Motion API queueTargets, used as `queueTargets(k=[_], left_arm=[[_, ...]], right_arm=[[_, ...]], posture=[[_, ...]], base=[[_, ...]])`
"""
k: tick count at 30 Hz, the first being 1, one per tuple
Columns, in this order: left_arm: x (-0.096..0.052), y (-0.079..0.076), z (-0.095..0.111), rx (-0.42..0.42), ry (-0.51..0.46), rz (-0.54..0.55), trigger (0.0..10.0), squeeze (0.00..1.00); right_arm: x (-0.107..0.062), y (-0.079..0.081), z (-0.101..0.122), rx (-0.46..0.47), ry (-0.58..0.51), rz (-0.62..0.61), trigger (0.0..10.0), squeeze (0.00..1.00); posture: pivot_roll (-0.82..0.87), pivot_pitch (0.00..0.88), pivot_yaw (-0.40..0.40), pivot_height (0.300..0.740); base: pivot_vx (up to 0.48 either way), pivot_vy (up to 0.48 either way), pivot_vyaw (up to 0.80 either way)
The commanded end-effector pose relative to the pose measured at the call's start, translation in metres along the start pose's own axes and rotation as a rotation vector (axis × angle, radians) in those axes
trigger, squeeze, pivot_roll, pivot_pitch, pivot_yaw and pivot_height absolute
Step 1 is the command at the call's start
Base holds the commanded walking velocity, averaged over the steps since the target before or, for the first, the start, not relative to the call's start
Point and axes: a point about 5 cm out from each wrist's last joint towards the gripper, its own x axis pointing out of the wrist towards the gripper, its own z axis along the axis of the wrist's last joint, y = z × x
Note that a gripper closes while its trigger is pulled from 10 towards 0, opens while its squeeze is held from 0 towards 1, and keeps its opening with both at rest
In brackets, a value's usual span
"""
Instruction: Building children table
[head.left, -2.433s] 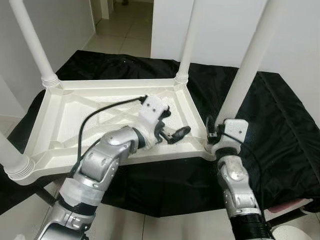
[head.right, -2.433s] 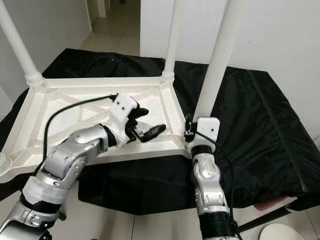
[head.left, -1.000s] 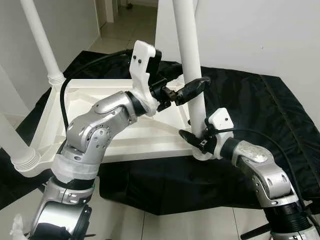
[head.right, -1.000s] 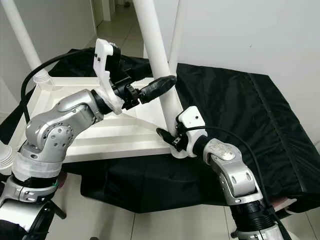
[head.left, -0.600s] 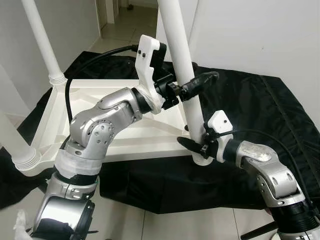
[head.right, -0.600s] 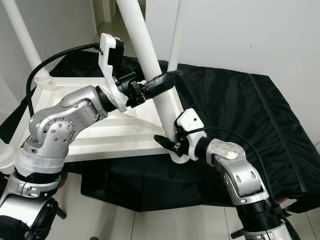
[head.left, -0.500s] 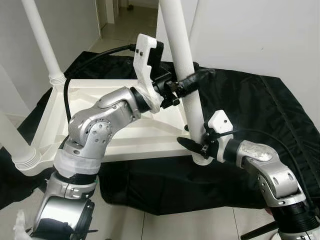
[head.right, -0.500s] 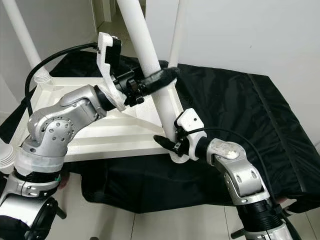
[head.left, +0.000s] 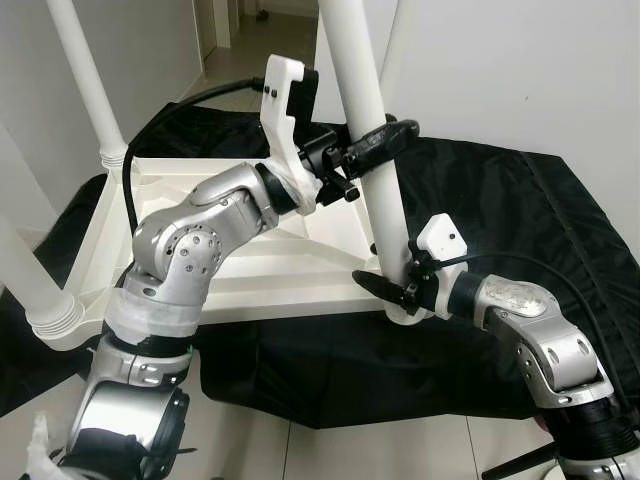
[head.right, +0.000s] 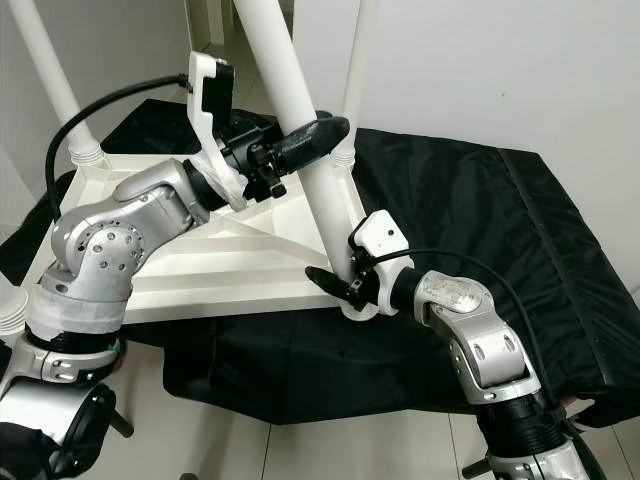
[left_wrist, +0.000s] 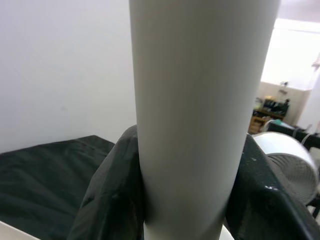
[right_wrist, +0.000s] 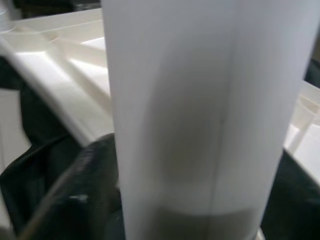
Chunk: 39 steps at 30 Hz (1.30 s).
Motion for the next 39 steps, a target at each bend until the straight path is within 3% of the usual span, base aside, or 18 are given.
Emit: queueTargets(k=[1, 2, 4, 5, 8, 9, 12, 17, 20, 22, 23, 25, 28, 39], left_arm=[[0.011, 0.004, 0.015, 0.032, -0.016, 0.044, 10.0, 0.0], [0.019, 0.012, 0.023, 0.022, -0.016, 0.133, 10.0, 0.0], [0.021, 0.013, 0.024, 0.019, -0.015, 0.147, 10.0, 0.0], [0.027, 0.018, 0.039, -0.004, -0.055, 0.207, 10.0, 0.0], [0.034, 0.021, 0.05, 0.004, -0.07, 0.27, 10.0, 0.0], [0.034, 0.021, 0.05, 0.007, -0.07, 0.274, 10.0, 0.0], [0.042, 0.021, 0.052, 0.008, -0.067, 0.358, 10.0, 0.0], [0.051, 0.017, 0.049, 0.015, -0.04, 0.407, 10.0, 0.0], [0.061, 0.012, 0.043, 0.055, -0.013, 0.436, 10.0, 0.0], [0.065, 0.012, 0.039, 0.079, 0.001, 0.457, 10.0, 0.0], [0.065, 0.012, 0.039, 0.079, 0.001, 0.457, 10.0, 0.0], [0.067, 0.013, 0.038, 0.118, 0.017, 0.478, 10.0, 0.0], [0.069, 0.014, 0.038, 0.135, 0.02, 0.501, 10.0, 0.0], [0.072, 0.014, 0.039, 0.159, 0.016, 0.519, 10.0, 0.0]], right_arm=[[0.0, -0.012, 0.006, -0.007, -0.039, -0.087, 10.0, 1.0], [0.002, -0.017, 0.011, -0.011, -0.076, -0.135, 10.0, 1.0], [0.002, -0.018, 0.011, -0.011, -0.083, -0.143, 10.0, 1.0], [0.005, -0.024, 0.015, -0.029, -0.098, -0.211, 10.0, 1.0], [0.009, -0.028, 0.02, -0.042, -0.13, -0.272, 10.0, 1.0], [0.009, -0.028, 0.02, -0.042, -0.132, -0.275, 10.0, 0.0], [0.017, -0.027, 0.026, -0.034, -0.181, -0.338, 10.0, 0.0], [0.026, -0.025, 0.028, -0.028, -0.216, -0.404, 10.0, 0.0], [0.039, -0.024, 0.03, -0.005, -0.233, -0.522, 10.0, 0.0], [0.047, -0.029, 0.029, 0.034, -0.214, -0.65, 10.0, 0.0], [0.047, -0.029, 0.029, 0.034, -0.214, -0.65, 10.0, 0.0], [0.05, -0.031, 0.025, -0.034, -0.15, -0.738, 10.0, 0.0], [0.052, -0.033, 0.024, -0.031, -0.131, -0.81, 10.0, 0.0], [0.059, -0.031, 0.023, 0.006, -0.12, -0.893, 10.0, 0.0]], posture=[[0.05, 0.0, -0.065, 0.74], [0.05, 0.0, -0.065, 0.74], [0.05, 0.0, -0.065, 0.74], [0.06, 0.0, -0.065, 0.74], [0.06, 0.0, -0.065, 0.74], [0.06, 0.0, -0.065, 0.74], [0.06, 0.0, -0.063, 0.74], [0.07, 0.0, -0.063, 0.74], [0.07, 0.0, -0.066, 0.74], [0.08, 0.0, -0.067, 0.74], [0.08, 0.0, -0.067, 0.74], [0.08, 0.0, -0.067, 0.74], [0.07, 0.0, -0.067, 0.74], [0.08, 0.0, -0.07, 0.74]], base=[[0.0, 0.0, 0.0], [0.0, 0.0, 0.0], [0.0, 0.0, 0.0], [0.0, 0.0, 0.0], [0.0, 0.0, 0.0], [0.0, 0.0, 0.0], [0.0, 0.0, 0.0], [0.0, 0.0, 0.0], [0.0, 0.0, 0.0], [0.0, 0.0, 0.0], [0.0, 0.0, 0.0], [0.0, 0.0, 0.0], [0.0, 0.0, 0.0], [0.0, 0.0, 0.0]])
